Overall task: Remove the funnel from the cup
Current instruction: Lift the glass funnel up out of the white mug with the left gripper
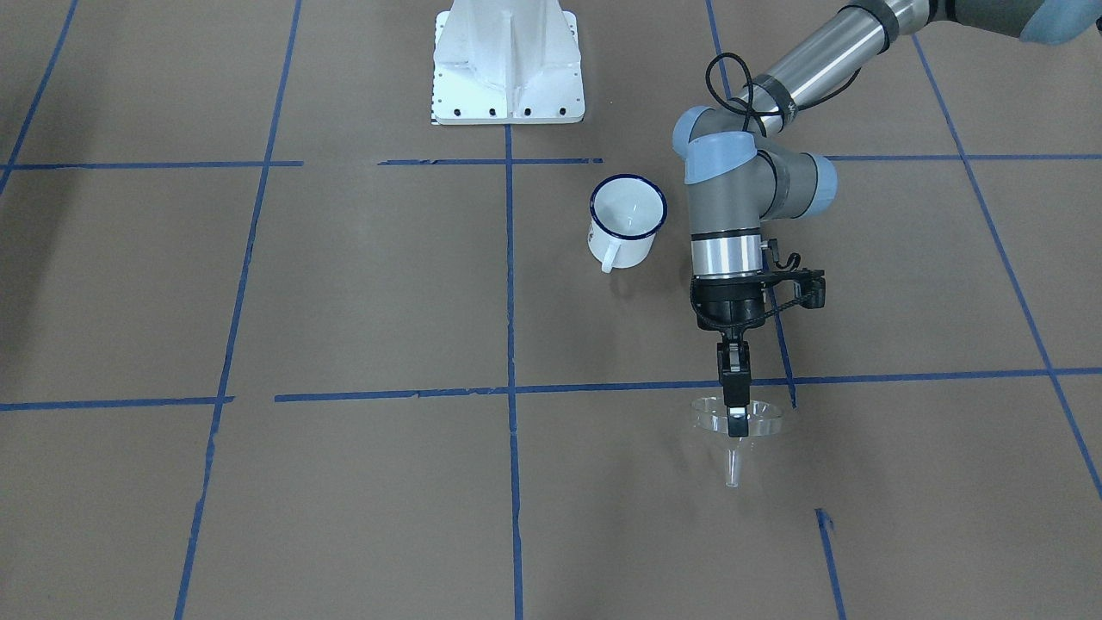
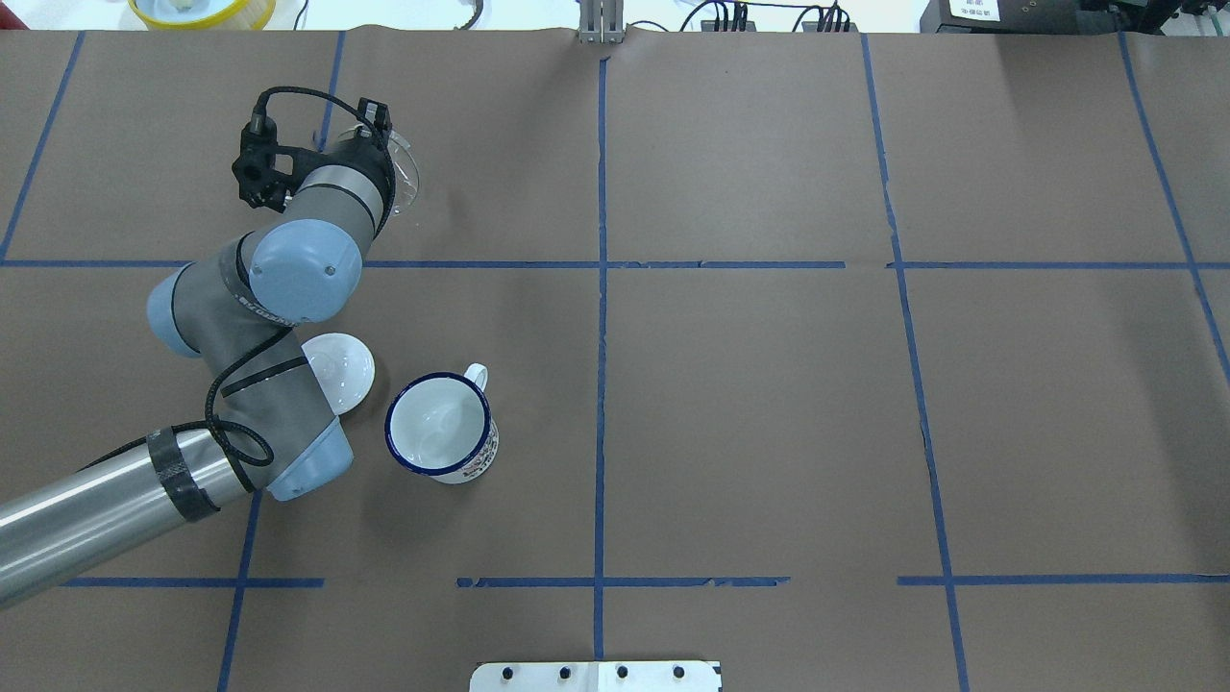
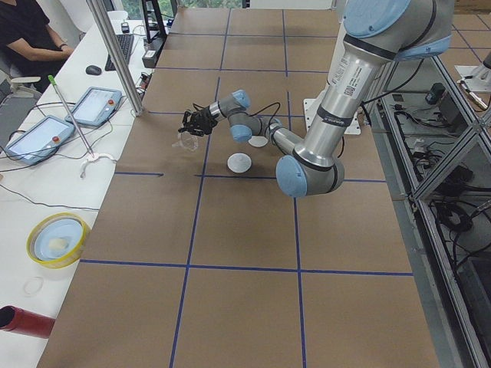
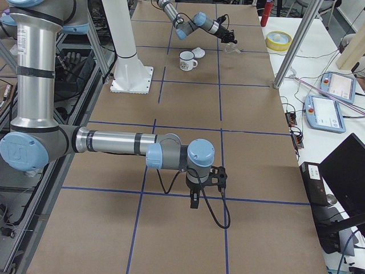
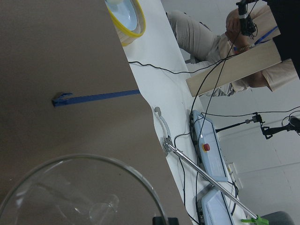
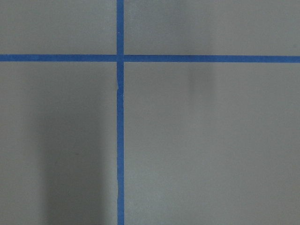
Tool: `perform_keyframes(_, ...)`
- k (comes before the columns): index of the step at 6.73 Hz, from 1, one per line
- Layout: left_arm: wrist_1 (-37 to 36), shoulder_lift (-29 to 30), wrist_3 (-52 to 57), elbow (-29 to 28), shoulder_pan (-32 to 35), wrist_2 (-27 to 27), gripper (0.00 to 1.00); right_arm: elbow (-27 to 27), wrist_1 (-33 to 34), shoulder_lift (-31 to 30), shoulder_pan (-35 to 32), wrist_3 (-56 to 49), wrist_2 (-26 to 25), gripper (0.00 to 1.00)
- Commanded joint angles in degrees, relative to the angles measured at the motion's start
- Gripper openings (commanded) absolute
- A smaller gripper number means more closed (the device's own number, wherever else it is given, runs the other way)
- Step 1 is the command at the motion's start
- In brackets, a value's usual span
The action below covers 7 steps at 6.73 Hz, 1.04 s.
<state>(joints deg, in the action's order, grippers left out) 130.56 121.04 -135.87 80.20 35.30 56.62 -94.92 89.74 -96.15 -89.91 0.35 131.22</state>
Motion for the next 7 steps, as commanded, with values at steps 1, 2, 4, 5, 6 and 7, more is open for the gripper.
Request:
perform_keyframes(1,0.92,0.77,-0.45,-2.14,-0.15,-2.37,0.0,0.0,0.0,0.0,0.0,0.0,0.0,1.0)
perform_keyframes(2,1.27,1.56,-0.45,-2.85,0.03,-2.65,0.0,0.0,0.0,0.0,0.0,0.0,0.0,1.0)
perform_keyframes(4,2.15,1.65,-0.36,-3.55,0.29,-2.74,0.0,0.0,0.0,0.0,0.0,0.0,0.0,1.0)
perform_keyframes(5,3.64,2.44,-0.36,-5.99,0.29,-2.74,0.0,0.0,0.0,0.0,0.0,0.0,0.0,1.0)
perform_keyframes(6,4.87,2.44,-0.01,-7.06,0.29,-2.74,0.0,0.09,0.0,0.0,0.0,0.0,0.0,1.0)
perform_keyframes(7,4.97,2.53,0.17,-7.07,0.29,-2.74,0.0,0.0,0.0,0.0,0.0,0.0,0.0,1.0)
